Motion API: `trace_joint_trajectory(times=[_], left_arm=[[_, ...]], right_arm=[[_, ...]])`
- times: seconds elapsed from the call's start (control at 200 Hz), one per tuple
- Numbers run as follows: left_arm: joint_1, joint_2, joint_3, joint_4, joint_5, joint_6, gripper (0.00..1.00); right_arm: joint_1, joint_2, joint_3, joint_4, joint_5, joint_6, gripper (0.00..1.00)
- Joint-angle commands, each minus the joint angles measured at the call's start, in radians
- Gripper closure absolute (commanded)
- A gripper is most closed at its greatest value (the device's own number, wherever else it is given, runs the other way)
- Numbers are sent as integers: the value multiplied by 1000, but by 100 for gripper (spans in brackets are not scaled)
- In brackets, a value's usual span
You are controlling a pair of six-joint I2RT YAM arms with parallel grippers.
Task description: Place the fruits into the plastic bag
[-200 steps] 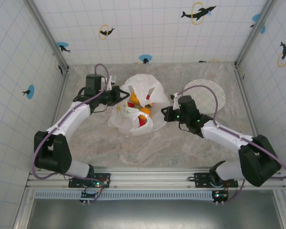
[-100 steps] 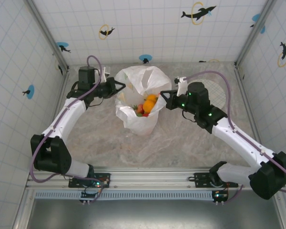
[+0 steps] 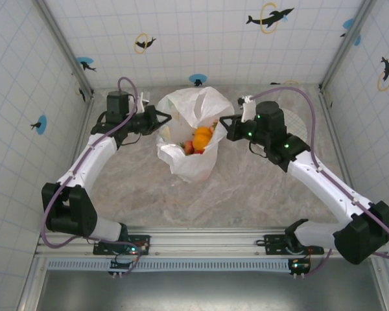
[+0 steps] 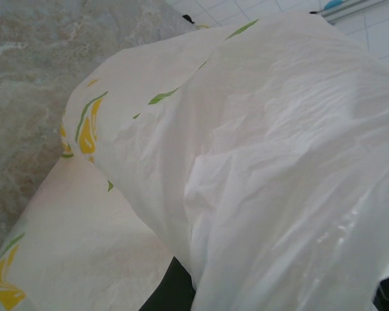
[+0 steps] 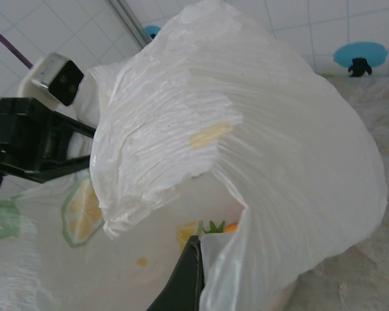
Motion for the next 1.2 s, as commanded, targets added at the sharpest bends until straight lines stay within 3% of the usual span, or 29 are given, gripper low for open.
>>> trace_joint_trajectory(times=[0.0, 0.205, 0.601, 0.696, 0.921, 1.036, 1.196], left_arm=[[3, -52, 30, 21, -10, 0, 100], [3, -9, -67, 33, 1, 1, 100], [4, 31, -83, -1, -152, 74, 100], [4, 37, -82, 1, -164, 76, 93], [3, -7, -55, -7, -200, 82, 68], [5, -57, -51, -3, -250, 106, 57], [9, -135, -66, 0, -336, 140, 39]], right_arm=[[-2, 3, 43, 56, -32, 13, 100], [-17, 64, 11, 20, -51, 36, 99], [-55, 221, 5, 0, -3, 8, 89], [-63, 248, 28, -23, 7, -5, 85], [-66, 227, 87, -90, 35, -49, 54], [-71, 168, 76, -95, 71, -77, 27], [-84, 69, 43, -94, 120, -104, 15]])
